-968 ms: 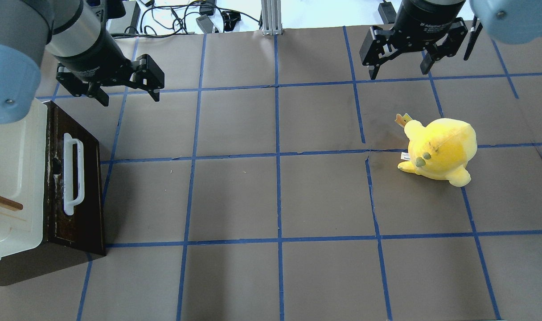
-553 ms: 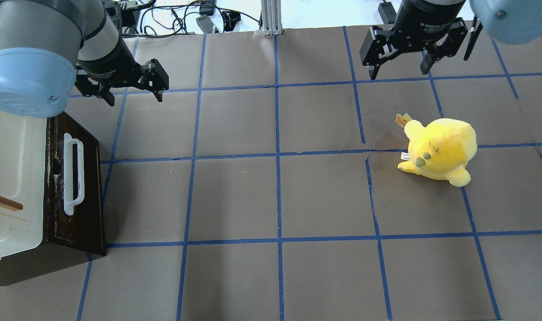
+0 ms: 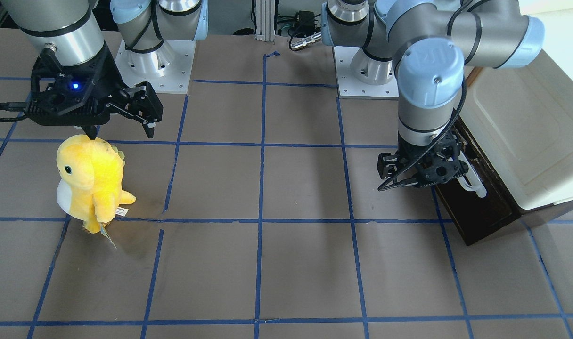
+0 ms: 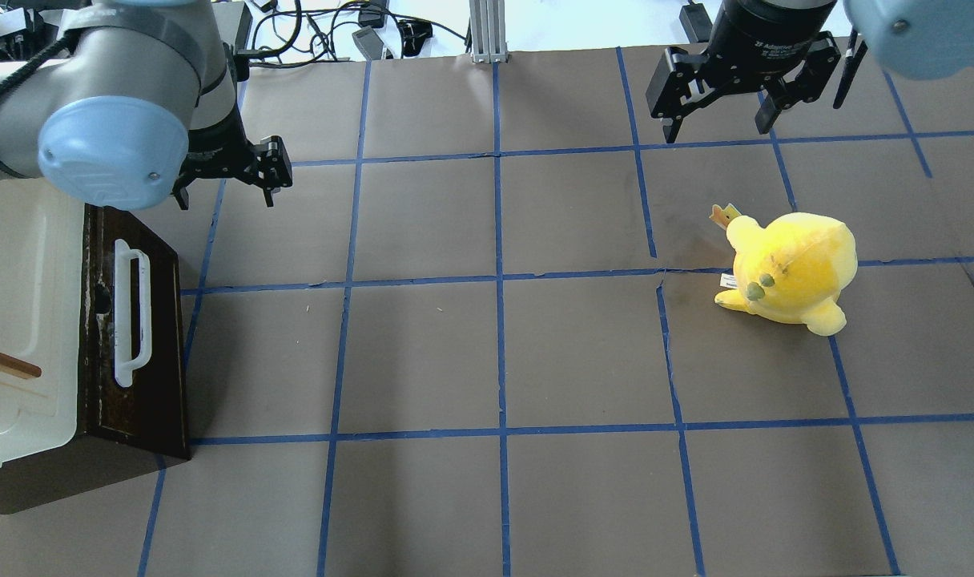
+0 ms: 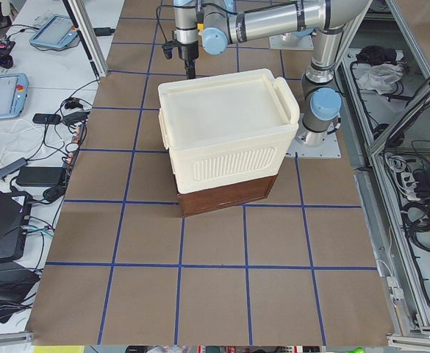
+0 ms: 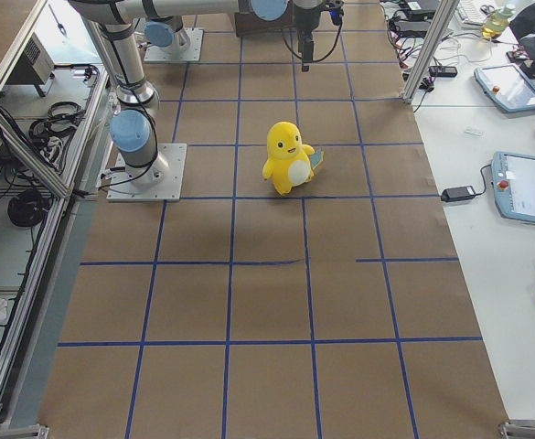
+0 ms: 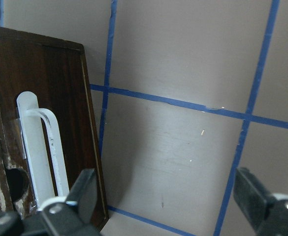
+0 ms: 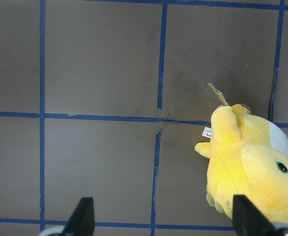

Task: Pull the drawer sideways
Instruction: 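Move the left gripper down to the white drawer handle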

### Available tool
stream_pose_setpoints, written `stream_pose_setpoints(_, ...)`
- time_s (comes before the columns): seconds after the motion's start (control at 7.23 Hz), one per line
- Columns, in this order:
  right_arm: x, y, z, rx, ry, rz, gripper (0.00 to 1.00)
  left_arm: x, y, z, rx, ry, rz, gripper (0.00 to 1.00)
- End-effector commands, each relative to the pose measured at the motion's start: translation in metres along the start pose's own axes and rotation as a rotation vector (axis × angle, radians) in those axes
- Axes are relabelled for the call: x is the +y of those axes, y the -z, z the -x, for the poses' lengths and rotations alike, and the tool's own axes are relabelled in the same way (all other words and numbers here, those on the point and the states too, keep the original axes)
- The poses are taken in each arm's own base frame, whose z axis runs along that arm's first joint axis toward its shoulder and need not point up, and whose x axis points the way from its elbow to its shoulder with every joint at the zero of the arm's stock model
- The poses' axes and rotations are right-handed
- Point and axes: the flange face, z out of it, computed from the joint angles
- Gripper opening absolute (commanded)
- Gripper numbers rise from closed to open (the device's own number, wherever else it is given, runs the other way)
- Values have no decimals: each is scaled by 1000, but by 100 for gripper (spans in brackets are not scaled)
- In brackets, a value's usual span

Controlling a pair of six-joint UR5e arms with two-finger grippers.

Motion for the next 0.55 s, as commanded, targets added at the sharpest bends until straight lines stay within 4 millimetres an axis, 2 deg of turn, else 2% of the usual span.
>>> stream_pose_setpoints(0.0, 0, 0, 0, 0, 0, 0, 100, 4, -41, -24, -191, -4, 25, 100)
stream_pose_setpoints(0.14, 0, 0, 0, 0, 0, 0, 100, 3, -59, -29, -316, -45, 25, 100)
stream_pose_setpoints(0.41, 0, 0, 0, 0, 0, 0, 100, 17, -90, -49, -521, -157, 21, 100)
